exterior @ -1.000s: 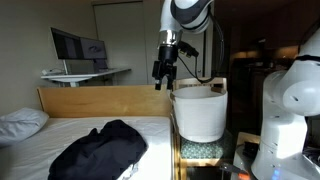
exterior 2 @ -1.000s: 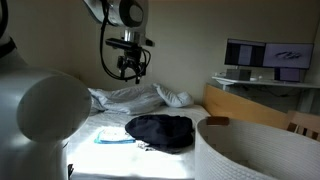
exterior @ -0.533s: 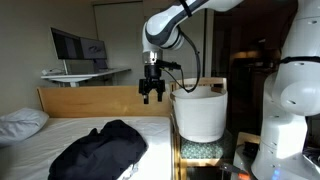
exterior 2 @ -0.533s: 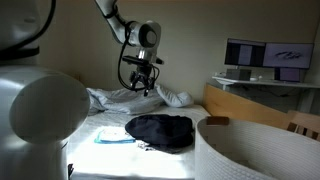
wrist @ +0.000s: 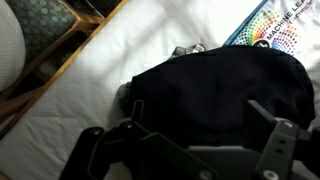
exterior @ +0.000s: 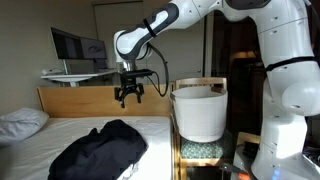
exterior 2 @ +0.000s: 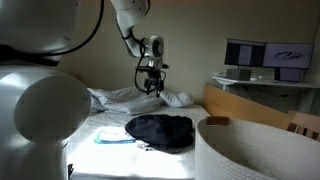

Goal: Put the things on the bed in the laundry hamper

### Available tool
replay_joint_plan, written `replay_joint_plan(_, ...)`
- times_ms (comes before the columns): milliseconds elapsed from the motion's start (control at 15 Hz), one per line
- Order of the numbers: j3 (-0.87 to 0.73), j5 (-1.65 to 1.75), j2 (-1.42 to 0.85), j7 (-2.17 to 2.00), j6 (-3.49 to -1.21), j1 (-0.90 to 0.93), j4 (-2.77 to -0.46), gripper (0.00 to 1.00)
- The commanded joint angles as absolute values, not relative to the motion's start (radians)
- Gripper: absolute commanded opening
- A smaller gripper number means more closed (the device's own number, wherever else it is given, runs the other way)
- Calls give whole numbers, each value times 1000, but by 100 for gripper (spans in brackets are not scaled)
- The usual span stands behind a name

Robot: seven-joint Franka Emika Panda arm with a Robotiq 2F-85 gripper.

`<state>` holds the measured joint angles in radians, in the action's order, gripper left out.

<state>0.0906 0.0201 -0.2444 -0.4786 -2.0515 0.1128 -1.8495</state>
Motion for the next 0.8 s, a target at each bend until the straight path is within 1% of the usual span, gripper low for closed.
replay_joint_plan(0,71,17,-268,-482,-2043,129,-1820,100)
replay_joint_plan(200,66,17,-287,-486,-2034,130,-1794,100)
replay_joint_plan(333,67,27,-298,-500,-2031,140,-1824,100)
replay_joint_plan(733,36,157,-412,-568,-2185,222,-1764,100)
